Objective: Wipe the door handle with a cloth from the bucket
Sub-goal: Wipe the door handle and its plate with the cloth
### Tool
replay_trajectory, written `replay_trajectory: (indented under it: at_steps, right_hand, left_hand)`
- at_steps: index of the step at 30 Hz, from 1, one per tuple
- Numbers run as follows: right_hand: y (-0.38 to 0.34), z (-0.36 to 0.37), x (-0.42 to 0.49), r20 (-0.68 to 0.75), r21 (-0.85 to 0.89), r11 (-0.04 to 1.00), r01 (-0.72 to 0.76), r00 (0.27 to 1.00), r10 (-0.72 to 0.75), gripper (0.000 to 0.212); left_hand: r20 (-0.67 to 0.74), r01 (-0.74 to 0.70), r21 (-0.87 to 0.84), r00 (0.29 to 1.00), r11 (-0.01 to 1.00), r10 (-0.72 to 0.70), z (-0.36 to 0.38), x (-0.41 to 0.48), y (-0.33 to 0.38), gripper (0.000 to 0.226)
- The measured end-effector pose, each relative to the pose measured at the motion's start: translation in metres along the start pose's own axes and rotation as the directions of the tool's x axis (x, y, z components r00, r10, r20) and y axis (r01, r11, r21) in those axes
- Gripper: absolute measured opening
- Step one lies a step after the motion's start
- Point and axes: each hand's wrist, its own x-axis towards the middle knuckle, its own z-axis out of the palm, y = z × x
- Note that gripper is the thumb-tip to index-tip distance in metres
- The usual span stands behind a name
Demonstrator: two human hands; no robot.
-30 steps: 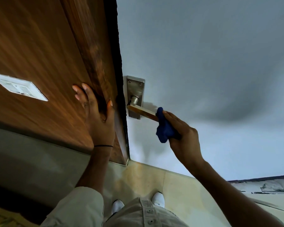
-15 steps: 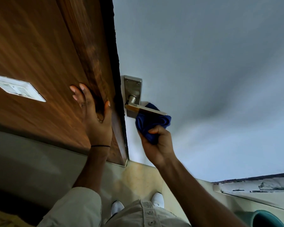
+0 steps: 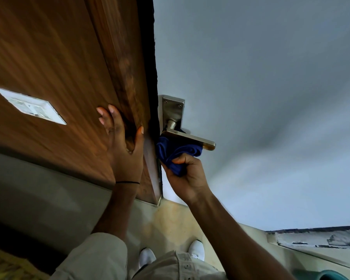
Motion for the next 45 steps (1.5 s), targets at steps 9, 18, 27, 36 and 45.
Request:
replay_trajectory:
  at_steps: [9,18,27,36,45]
  right_hand:
    - [0.002,0.002,0.009,0.004,-0.030,0.999,-0.013,1.000,0.013,0.049]
    - [-0.005,-0.013,0.007,0.048,0.000,1.000,0.011,0.999,-0.011,0.052]
    - [-0.026,-0.022,-0.005,0.026,-0.069,0.994,0.080,0.997,-0.079,0.053]
    - [-0.102,0.001,-0.046,0.278,-0.956,-0.200,0.216,0.884,-0.375,0.046]
    - [-0.043,0.010,-0.013,0.617,-0.604,-0.780,0.166,0.716,-0.325,0.060]
  left_hand:
    - [0.008,0.014,0.002,1.000,1.000,-0.014,-0.001,0.000,0.000,0.077]
    - [0.016,0.000,0.017,1.000,1.000,0.000,-0.004,0.000,-0.001,0.078]
    - [-0.006,-0.034,0.041,0.999,0.999,0.034,-0.002,0.000,-0.002,0.076]
    - [-0.013,-0.014,0.036,1.000,0.999,0.015,0.002,0.000,-0.001,0.076]
    - [-0.023,-0.022,0.064,0.999,0.998,0.023,0.001,-0.001,-0.002,0.076]
